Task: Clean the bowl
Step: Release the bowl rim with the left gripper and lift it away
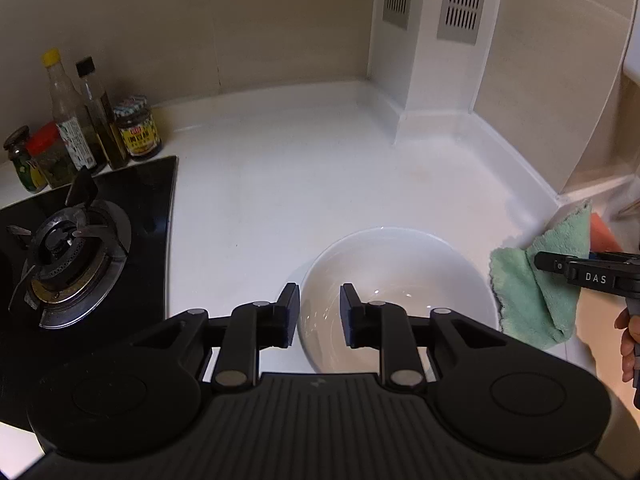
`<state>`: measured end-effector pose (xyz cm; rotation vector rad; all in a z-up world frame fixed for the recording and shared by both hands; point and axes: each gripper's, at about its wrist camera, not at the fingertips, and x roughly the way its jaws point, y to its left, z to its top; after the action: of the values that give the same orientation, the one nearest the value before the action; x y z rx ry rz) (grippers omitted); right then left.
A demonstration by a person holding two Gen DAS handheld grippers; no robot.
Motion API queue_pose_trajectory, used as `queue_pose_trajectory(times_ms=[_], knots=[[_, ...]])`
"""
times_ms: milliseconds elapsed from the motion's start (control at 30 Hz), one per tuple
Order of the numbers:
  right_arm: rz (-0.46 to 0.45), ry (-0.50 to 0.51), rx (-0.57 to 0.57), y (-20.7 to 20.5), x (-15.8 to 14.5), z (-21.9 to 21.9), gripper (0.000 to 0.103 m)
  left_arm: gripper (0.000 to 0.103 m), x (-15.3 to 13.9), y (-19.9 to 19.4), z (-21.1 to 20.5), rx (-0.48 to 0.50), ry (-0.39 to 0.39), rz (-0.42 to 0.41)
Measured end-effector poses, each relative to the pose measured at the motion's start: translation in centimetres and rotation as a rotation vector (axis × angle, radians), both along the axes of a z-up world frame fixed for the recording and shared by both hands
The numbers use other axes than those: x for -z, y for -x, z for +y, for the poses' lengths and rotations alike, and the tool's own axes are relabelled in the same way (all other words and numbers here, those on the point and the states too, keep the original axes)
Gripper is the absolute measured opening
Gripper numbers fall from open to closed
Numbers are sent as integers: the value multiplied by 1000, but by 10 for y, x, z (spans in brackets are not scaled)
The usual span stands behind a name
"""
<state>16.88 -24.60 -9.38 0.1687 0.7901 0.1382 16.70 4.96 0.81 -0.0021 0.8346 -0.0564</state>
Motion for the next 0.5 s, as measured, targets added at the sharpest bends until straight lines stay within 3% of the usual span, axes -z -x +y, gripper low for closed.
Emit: queue_pose_trajectory(times_ms=[67,133,233,300,500], knots=[[8,-21,6,2,-1,-5,38,27,3,5,-2,-15,15,-6],[0,-51,-71,1,-2,0,36,27,7,9,-7,-5,0,-11],[-149,103,-119,9,-19,23,36,27,12,12,-13,-2,-18,8],[-210,115,-109,12,-29,26,37,27,14,14,-14,-11,-18,16],[-113,137,-374,7,-5,49,37,27,18,21,-17,-28,-38,18]])
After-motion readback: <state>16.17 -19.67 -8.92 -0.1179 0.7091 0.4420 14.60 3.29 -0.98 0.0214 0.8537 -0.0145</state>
